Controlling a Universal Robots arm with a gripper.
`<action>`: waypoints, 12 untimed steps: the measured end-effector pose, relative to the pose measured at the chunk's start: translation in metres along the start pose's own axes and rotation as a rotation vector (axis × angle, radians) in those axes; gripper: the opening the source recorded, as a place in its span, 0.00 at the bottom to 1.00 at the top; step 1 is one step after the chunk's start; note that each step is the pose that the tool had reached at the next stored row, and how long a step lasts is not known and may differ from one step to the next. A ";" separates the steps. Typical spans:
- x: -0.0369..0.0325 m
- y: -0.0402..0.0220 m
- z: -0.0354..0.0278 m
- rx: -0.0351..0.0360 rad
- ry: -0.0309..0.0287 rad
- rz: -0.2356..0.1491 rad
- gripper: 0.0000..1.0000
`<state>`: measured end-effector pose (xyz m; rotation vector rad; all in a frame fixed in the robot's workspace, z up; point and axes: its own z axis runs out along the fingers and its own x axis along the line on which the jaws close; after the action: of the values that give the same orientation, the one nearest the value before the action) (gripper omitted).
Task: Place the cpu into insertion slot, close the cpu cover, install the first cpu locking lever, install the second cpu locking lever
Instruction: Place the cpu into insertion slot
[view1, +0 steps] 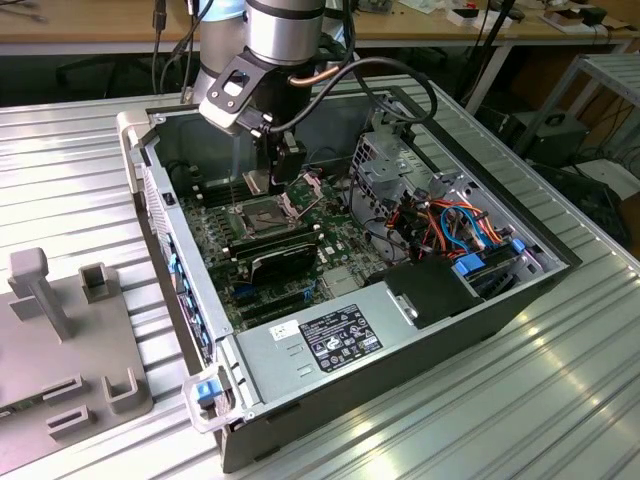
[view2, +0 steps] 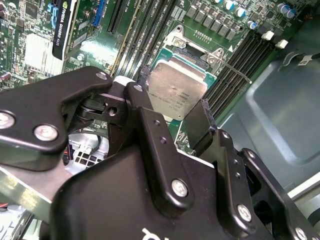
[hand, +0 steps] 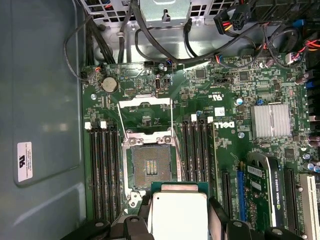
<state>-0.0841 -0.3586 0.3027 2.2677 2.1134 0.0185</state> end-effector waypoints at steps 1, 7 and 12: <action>0.0000 0.0000 0.0000 0.0000 0.0000 0.000 0.54; 0.0004 0.0000 0.0001 0.0001 -0.0001 0.006 0.54; 0.0011 -0.0001 0.0014 0.0007 -0.0017 0.042 0.54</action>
<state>-0.0841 -0.3575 0.3013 2.3114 2.0650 0.0172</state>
